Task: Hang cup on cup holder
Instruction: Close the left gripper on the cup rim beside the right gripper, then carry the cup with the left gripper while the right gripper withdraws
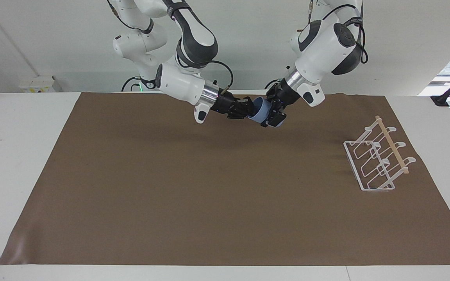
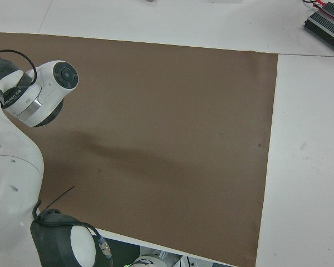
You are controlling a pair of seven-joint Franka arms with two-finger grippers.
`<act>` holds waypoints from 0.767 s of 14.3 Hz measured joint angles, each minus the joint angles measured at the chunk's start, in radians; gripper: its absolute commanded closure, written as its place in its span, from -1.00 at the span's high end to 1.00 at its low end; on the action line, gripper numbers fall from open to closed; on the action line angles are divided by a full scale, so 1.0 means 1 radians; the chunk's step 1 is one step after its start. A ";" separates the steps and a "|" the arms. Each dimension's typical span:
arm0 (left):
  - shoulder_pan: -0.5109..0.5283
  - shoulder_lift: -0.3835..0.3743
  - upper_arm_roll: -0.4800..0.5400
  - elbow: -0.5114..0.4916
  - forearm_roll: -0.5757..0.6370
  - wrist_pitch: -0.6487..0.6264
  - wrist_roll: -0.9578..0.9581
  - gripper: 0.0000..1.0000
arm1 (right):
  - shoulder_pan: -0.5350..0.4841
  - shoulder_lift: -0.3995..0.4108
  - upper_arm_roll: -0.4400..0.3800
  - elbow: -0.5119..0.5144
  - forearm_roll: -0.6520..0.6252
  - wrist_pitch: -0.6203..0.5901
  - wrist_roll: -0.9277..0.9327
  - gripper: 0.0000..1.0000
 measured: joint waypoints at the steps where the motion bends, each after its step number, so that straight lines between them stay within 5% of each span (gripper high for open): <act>1: -0.001 0.000 0.000 0.000 0.000 0.000 0.014 -1.00 | 0.001 0.000 0.000 0.000 0.000 0.005 0.017 0.98; 6: 0.022 0.000 0.012 0.006 0.009 -0.007 0.030 -1.00 | 0.004 0.000 0.000 0.005 0.001 0.041 0.049 0.98; 11: 0.091 0.000 0.021 0.026 0.311 -0.079 0.042 -1.00 | -0.113 -0.001 -0.005 0.005 -0.005 -0.037 0.063 0.98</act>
